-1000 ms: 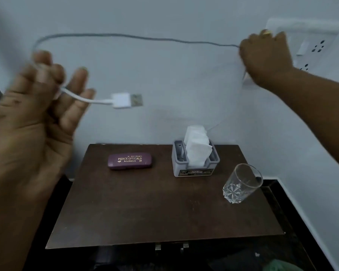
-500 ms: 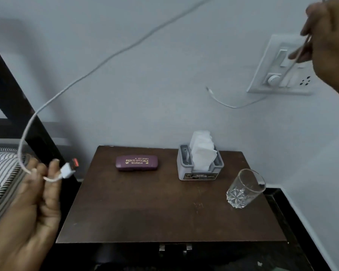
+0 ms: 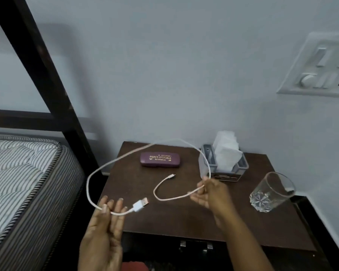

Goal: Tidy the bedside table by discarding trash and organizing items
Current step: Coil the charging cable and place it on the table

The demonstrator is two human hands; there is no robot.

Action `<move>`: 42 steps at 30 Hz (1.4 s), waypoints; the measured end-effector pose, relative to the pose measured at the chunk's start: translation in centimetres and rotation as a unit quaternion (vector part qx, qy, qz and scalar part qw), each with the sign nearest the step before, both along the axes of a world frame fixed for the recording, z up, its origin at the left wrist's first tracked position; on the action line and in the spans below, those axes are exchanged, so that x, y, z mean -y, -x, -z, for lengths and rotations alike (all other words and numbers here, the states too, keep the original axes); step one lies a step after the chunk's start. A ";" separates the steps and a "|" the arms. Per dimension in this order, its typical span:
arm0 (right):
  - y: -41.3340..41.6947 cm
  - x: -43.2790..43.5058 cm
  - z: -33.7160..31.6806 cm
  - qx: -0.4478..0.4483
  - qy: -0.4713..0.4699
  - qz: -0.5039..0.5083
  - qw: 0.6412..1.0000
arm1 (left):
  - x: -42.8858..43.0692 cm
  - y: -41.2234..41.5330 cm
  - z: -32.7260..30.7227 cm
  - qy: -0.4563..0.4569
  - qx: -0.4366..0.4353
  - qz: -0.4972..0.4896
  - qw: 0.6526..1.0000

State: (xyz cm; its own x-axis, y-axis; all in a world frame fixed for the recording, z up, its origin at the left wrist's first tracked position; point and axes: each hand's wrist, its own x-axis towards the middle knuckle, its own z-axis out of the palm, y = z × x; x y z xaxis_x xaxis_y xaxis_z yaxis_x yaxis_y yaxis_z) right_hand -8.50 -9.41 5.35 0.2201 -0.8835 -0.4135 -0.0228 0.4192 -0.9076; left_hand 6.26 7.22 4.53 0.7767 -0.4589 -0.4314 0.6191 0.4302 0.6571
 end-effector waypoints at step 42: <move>-1.4 -9.4 -0.1 -0.292 0.528 -0.263 0.753 | 0.0 4.1 -1.4 -0.435 0.702 0.191 0.530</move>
State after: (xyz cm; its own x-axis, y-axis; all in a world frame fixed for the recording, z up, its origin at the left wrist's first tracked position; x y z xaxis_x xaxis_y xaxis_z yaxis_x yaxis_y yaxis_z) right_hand -7.11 -0.05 5.46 0.7071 -0.6419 0.2964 -0.4577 -0.7351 -0.5001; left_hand 2.19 7.25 5.93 0.5341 -0.8006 0.2715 -0.8110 -0.3946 0.4318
